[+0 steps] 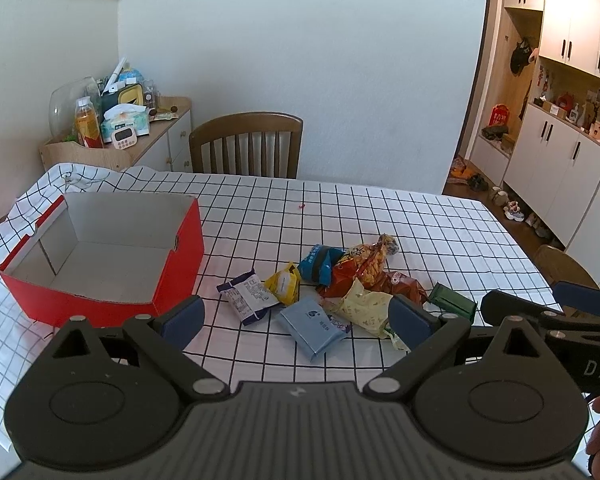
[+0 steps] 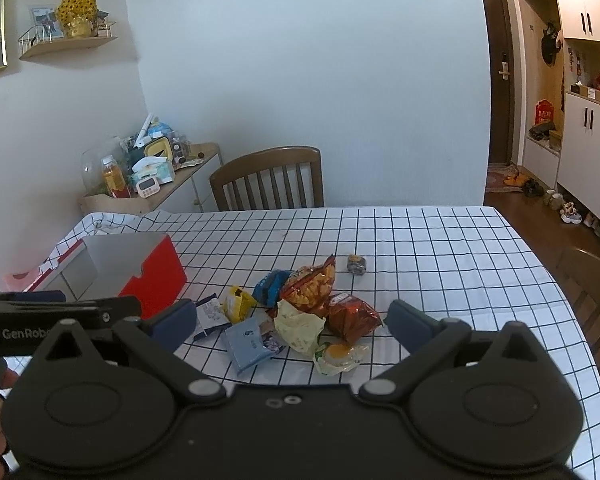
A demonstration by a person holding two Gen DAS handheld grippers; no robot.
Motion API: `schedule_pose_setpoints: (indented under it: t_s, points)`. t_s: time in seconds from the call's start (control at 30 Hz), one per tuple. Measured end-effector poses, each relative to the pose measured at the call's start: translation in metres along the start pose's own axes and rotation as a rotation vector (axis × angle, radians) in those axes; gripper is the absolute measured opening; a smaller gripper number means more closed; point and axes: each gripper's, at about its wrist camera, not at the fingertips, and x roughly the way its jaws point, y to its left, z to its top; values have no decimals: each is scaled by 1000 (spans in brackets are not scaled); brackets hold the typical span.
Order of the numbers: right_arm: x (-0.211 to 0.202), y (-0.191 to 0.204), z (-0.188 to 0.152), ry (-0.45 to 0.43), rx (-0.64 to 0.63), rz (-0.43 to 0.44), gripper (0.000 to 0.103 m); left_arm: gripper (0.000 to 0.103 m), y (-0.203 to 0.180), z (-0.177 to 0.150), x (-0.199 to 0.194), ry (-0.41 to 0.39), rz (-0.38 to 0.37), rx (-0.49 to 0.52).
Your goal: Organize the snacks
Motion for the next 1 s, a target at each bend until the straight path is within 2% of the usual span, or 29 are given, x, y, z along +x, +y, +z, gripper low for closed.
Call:
schedule_pose_setpoints:
  t_s: [0.63,1.0]
  points:
    - [10,0,1,13,-12,-4,102,99,3,-1,18,52,3,-9]
    - [37,-13,-3,79,0,1,99,99,4,0,50,96,-4,-25]
